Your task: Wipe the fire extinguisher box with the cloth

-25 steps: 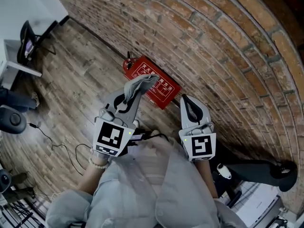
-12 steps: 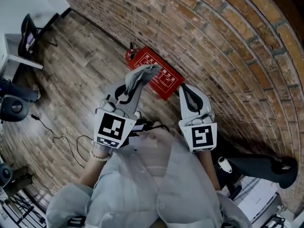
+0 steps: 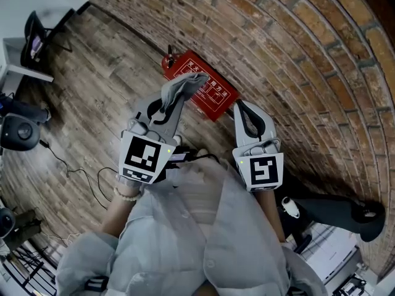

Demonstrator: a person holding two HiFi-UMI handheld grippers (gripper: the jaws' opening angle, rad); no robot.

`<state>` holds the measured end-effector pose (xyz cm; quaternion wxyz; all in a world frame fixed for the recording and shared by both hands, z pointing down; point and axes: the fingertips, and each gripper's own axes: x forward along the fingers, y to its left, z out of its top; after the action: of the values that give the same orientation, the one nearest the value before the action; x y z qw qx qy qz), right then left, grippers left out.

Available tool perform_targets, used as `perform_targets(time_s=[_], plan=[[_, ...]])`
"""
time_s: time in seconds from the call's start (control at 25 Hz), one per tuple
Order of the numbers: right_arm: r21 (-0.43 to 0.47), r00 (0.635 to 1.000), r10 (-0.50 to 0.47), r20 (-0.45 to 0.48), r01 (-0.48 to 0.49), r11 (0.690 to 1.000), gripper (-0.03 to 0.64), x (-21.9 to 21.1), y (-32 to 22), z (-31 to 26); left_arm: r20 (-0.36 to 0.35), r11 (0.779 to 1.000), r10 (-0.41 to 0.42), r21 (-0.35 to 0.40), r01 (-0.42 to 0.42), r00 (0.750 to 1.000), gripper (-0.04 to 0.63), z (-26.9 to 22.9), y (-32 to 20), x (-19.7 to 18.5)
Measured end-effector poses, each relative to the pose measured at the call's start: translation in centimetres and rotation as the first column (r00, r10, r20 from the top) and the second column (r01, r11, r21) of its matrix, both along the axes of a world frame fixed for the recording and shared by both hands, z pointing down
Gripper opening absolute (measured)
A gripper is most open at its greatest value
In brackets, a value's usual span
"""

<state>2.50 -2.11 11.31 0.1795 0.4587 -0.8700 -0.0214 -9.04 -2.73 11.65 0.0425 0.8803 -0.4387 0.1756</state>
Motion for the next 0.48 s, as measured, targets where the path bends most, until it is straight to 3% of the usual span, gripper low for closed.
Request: perform_targets(time_s=[0.48], plan=[[0.0, 1.0, -0.025, -0.004, 0.025, 1.0, 0.008, -0.79, -0.1, 0.02, -0.01, 1.0, -0.024, 0.01, 0.024, 1.0, 0.012, -0.33, -0.34, -0.62]])
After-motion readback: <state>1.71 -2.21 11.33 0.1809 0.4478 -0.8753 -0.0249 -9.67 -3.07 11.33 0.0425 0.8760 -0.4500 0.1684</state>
